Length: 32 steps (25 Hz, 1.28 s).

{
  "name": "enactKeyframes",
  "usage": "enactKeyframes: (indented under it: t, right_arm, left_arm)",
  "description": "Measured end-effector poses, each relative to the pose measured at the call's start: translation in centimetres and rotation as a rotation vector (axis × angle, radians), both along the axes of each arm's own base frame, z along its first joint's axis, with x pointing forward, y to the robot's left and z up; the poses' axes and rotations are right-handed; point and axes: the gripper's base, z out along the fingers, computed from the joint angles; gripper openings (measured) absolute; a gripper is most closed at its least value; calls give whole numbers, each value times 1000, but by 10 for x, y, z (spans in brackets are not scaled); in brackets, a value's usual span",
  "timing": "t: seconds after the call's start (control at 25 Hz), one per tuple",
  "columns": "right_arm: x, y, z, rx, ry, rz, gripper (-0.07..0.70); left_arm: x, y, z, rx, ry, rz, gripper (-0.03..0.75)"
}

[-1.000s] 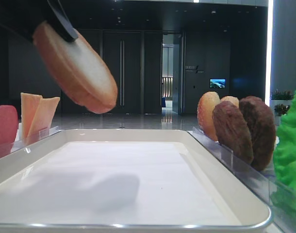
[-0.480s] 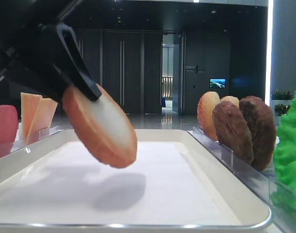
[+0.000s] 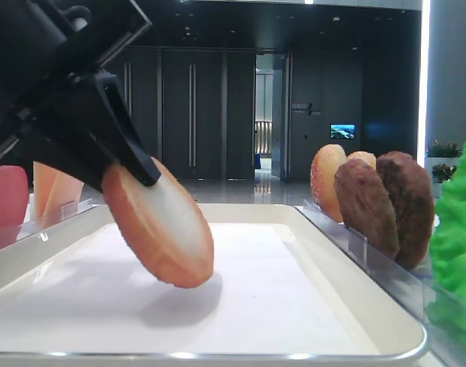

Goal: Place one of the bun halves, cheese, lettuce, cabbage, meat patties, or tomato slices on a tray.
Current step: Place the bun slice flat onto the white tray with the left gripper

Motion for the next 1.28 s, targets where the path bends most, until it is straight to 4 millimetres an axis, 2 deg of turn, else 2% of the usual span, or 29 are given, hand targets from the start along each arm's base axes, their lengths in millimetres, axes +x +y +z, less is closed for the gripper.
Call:
enactKeyframes:
  t: [0.44, 1.0, 1.08, 1.2, 1.24, 1.28]
  right_arm:
    - [0, 0, 0, 0, 0, 0, 412]
    - [0, 0, 0, 0, 0, 0, 412]
    - [0, 0, 0, 0, 0, 0, 412]
    - [0, 0, 0, 0, 0, 0, 412]
    - [0, 0, 0, 0, 0, 0, 412]
    - [0, 0, 0, 0, 0, 0, 412]
  left_arm:
    - [3, -10, -18, -60, 19, -62, 140]
    - [4, -10, -19, -58, 9, -70, 146]
    - [4, -10, -19, -57, 9, -71, 173]
    - [3, -9, -19, -56, 12, -70, 255]
    - [3, -9, -19, -49, 19, -69, 333]
    - [3, -8, -20, -42, 23, -72, 373]
